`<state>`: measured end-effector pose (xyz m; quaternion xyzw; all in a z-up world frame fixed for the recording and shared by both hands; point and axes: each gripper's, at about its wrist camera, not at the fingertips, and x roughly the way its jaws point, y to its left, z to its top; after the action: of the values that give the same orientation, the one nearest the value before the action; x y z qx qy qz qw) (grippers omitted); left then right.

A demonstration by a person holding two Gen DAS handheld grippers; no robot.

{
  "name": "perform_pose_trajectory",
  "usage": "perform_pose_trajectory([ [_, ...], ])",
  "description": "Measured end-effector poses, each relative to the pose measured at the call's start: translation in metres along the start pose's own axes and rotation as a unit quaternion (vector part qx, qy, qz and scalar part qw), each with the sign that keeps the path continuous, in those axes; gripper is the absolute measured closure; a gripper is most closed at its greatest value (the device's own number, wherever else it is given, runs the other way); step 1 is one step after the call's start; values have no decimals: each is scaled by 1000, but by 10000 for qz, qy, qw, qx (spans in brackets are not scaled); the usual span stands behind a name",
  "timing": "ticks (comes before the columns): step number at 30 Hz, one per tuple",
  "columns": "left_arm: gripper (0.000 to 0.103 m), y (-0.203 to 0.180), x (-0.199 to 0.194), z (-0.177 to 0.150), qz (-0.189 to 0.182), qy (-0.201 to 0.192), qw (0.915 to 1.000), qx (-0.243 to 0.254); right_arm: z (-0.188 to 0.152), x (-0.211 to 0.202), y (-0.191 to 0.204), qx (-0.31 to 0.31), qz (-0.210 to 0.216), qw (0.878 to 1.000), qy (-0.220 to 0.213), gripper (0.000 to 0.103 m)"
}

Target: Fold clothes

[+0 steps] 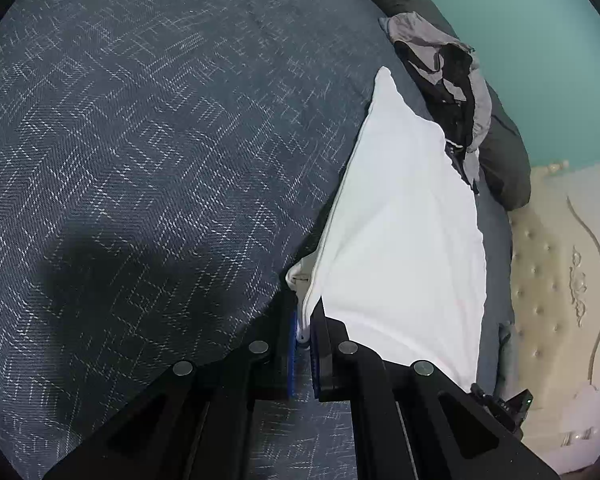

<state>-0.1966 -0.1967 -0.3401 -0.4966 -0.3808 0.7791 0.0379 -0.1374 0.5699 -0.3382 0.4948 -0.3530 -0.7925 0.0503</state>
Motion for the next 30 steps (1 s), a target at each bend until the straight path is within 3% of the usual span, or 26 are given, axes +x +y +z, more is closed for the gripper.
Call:
perform_pose_trajectory([
  [4,98,-4,0,-2,56,-8,9999,130,9,-13,0,-194,-196,9995,-129,89],
  [9,97,-5,2,-3,118,2,9997,202,38,-10,17,-482,-150,9986,-139,58],
  [11,97,-6,3,-4,143,13,9996,225,52,-1,32,-669,-121,9976,-87,53],
  [15,97,-7,6,-4,177,60,9996,230,84,29,65,-1002,-6,9949,135,53],
  [18,97,-7,7,-3,192,100,9995,242,108,49,89,-1356,-152,9906,79,53],
  [26,97,-9,11,-3,210,180,9990,345,143,96,106,-1675,-505,9843,215,54],
  [29,97,-10,12,-2,220,211,9988,383,144,106,110,-1864,-530,9808,214,71],
  [30,97,-10,12,-2,226,218,9987,395,145,110,110,-1879,-597,9801,234,83],
])
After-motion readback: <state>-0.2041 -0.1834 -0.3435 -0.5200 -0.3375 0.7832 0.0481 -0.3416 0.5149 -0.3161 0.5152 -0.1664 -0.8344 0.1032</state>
